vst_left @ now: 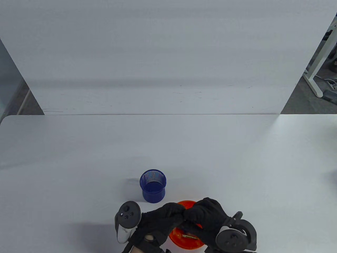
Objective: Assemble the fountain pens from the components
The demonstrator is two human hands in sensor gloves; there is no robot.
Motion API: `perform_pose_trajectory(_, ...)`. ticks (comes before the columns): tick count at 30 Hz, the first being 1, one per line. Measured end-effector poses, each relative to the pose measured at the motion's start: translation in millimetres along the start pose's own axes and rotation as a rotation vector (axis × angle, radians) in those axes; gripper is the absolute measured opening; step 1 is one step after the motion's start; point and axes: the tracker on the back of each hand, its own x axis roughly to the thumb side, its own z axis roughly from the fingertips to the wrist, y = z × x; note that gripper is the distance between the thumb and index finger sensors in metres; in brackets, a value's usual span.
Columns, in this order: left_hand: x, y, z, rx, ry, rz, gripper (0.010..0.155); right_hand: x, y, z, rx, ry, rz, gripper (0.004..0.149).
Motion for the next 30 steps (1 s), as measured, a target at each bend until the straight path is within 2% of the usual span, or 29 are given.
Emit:
perform_pose_trajectory(2,3,4,2,0.047,-0.007,-0.013,0.038,-4,0,-1,0.007,0.026,0.000,0.054)
perform_pose_trajectory(5,7,19,7,0.162,-0.012,-0.039,0.038,-13,0,-2,0.050,0.070,0.038,0.051)
perform_pose_trajectory(8,4,29,12,0.282,-0.036,0.067,0.038,-15,9,-4,0.196,0.080,0.108,0.046)
perform_pose_trajectory(10,1,32,13,0.323,-0.073,0.122,0.038,-13,20,-6,0.290,0.064,0.153,0.043)
perform_pose_trajectory(13,-2,29,12,0.328,-0.100,0.194,0.038,-7,38,-8,0.448,0.047,0.234,0.041)
perform_pose_trajectory(15,-1,29,11,0.304,-0.093,0.169,0.038,-3,50,-10,0.544,0.039,0.282,0.040)
perform_pose_trajectory(20,-2,28,11,0.296,-0.093,0.162,0.038,4,75,-11,0.694,0.018,0.381,0.036)
perform_pose_trajectory(25,-1,29,11,0.294,-0.092,0.168,0.038,5,87,-11,0.727,0.035,0.477,0.035)
perform_pose_trajectory(30,-2,29,11,0.292,-0.090,0.173,0.038,1,90,-8,0.709,0.054,0.548,0.036)
